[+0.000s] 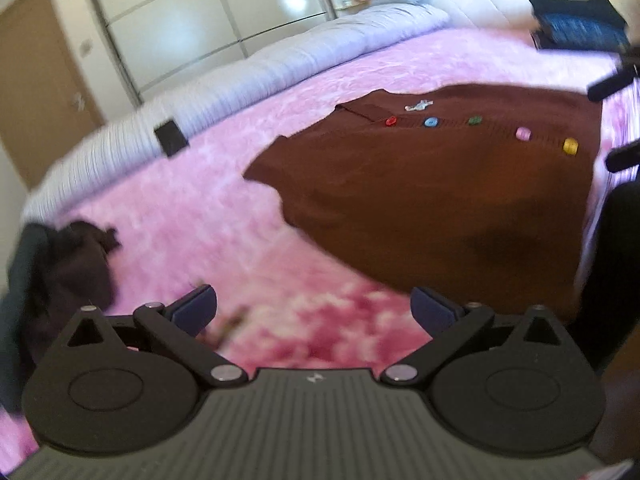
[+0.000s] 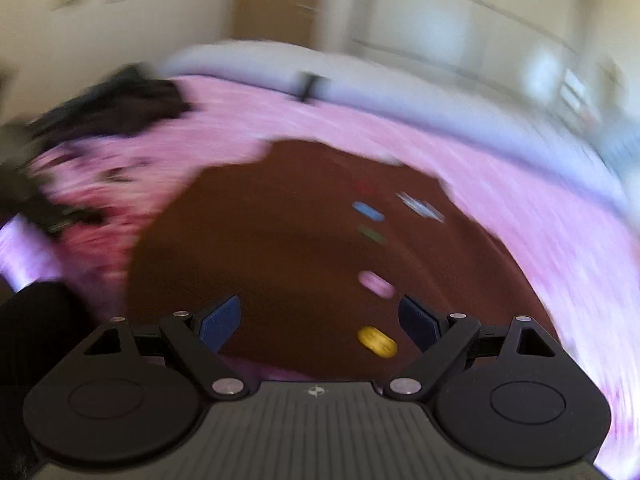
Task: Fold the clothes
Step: 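Grasp the vest hem with the right gripper while the left gripper grasps the other hem side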
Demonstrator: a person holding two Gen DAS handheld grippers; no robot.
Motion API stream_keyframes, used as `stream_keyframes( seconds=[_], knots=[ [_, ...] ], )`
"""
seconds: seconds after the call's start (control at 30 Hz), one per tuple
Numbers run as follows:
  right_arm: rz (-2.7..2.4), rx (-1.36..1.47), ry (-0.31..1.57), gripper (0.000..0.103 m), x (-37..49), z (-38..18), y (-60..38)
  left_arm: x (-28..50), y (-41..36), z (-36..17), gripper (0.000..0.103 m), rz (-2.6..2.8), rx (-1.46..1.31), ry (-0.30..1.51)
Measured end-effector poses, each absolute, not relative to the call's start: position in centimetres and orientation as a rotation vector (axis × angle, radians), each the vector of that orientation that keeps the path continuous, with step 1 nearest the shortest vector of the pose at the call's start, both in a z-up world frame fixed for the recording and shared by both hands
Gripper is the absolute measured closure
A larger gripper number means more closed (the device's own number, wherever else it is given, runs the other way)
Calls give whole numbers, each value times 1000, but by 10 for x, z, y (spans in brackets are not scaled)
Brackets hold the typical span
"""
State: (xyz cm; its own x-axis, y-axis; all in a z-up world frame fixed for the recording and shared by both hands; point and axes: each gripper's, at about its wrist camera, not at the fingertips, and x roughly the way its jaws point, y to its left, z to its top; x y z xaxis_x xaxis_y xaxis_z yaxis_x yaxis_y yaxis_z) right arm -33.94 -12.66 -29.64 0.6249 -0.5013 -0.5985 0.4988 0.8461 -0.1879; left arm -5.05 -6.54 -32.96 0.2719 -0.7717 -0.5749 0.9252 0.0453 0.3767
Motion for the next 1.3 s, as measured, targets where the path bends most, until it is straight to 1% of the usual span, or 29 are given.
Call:
stream_keyframes(
  seconds=[0.03, 0.07, 0.1, 0.13, 0.17, 0.23, 0.3, 0.43, 0.53, 0.6, 0.63, 0.67, 0.7, 0.73, 0.8, 0.87, 1.0, 1.07, 1.13, 1.17, 1.2, 1.23, 1.27, 1.3],
  knots=[
    [-523, -52, 697, 24, -330, -298, -117, -46, -67, -329, 1, -1311, 807, 216],
    [-476, -90, 716, 32, -319, -301, -109, -42, -68, -329, 1, -1308, 822, 201],
    [-433, -119, 733, 38, -309, -304, -101, -39, -69, -328, 1, -1305, 830, 191],
    [-397, -132, 747, 52, -300, -308, -95, -35, -70, -327, 1, -1305, 833, 184],
    [-358, -143, 764, 62, -291, -313, -90, -32, -70, -325, 1, -1308, 826, 182],
    [-292, -167, 794, 65, -276, -324, -80, -29, -70, -323, 1, -1317, 808, 183],
    [-253, -209, 829, 65, -263, -336, -71, -28, -69, -325, 1, -1326, 799, 187],
    [-194, -315, 906, 62, -237, -358, -54, -30, -69, -332, 1, -1356, 813, 189],
    [-210, -457, 946, 60, -229, -374, -45, -31, -72, -338, 1, -1384, 837, 181],
    [-215, -487, 950, 61, -232, -372, -47, -32, -75, -341, 1, -1404, 853, 174],
    [-217, -479, 947, 65, -234, -368, -50, -32, -77, -342, 1, -1414, 865, 166],
    [-218, -471, 944, 76, -237, -364, -52, -32, -79, -343, 1, -1426, 880, 151],
    [-219, -464, 941, 83, -240, -361, -55, -33, -82, -344, 1, -1438, 896, 136],
    [-221, -456, 938, 97, -243, -357, -58, -34, -84, -344, 1, -1450, 914, 115],
    [-224, -406, 922, 97, -249, -346, -65, -38, -93, -347, 1, -1466, 986, 23],
    [-244, -201, 853, 97, -261, -319, -87, -43, -104, -352, 1, -1491, 1072, -86],
    [-278, -31, 756, 97, -281, -285, -113, -50, -134, -370, 1, -1532, 1256, -304],
    [-291, 10, 731, 97, -287, -276, -122, -49, -153, -377, 2, -1557, 1305, -367],
    [-304, 34, 718, 96, -291, -271, -128, -47, -173, -379, 4, -1590, 1325, -385],
    [-309, 44, 714, 96, -292, -270, -131, -45, -183, -379, 11, -1600, 1335, -389],
    [-312, 51, 711, 96, -293, -270, -132, -43, -192, -378, 26, -1609, 1345, -394],
    [-308, 59, 710, 96, -293, -270, -132, -42, -202, -377, 37, -1617, 1365, -396],
    [-299, 67, 708, 96, -293, -271, -133, -40, -211, -377, 67, -1623, 1402, -389],
    [-290, 73, 707, 96, -293, -273, -134, -39, -219, -376, 86, -1624, 1436, -379]
  ],
)
